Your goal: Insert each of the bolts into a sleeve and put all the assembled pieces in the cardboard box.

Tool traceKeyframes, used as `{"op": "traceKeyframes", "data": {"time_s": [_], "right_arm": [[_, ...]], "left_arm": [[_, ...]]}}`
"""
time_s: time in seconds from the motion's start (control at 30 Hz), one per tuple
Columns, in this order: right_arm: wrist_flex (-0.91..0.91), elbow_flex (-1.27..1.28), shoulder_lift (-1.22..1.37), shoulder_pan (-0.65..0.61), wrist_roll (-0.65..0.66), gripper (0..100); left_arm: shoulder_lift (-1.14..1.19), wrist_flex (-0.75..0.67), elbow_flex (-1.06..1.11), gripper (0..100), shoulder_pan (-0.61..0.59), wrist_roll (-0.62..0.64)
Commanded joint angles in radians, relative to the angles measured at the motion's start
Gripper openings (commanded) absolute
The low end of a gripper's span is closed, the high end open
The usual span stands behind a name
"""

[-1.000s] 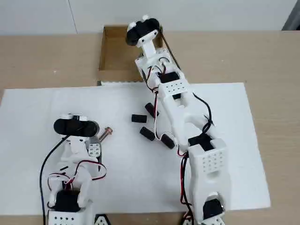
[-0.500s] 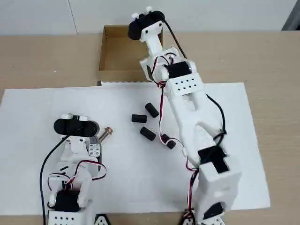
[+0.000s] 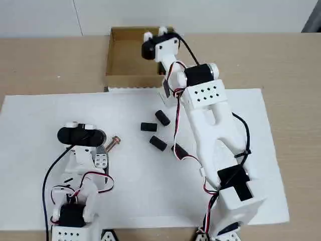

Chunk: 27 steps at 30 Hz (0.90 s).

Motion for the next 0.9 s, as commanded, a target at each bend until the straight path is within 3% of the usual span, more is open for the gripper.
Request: {"op": "traceKeyframes", "data": {"time_s": [0.0, 0.5, 0.67, 0.87], "right_arm": [[0.081, -0.043, -0.05, -0.033, 0.011, 0.4], [0.074, -0.147, 0.242, -0.085, 0.126, 0.9], [0.081, -0.227, 0.318, -0.084, 0.13, 13.0], [0.077, -0.284, 0.404, -0.084, 0.169, 13.6]], "left_arm": [[-0.008, 0.002, -0.004, 1, -0.005, 0.002], [-0.008, 0.002, -0.004, 1, -0.005, 0.002], [-0.008, 0.002, -0.004, 1, -0.006, 0.002], [-0.008, 0.002, -0.004, 1, -0.006, 0.002]]}}
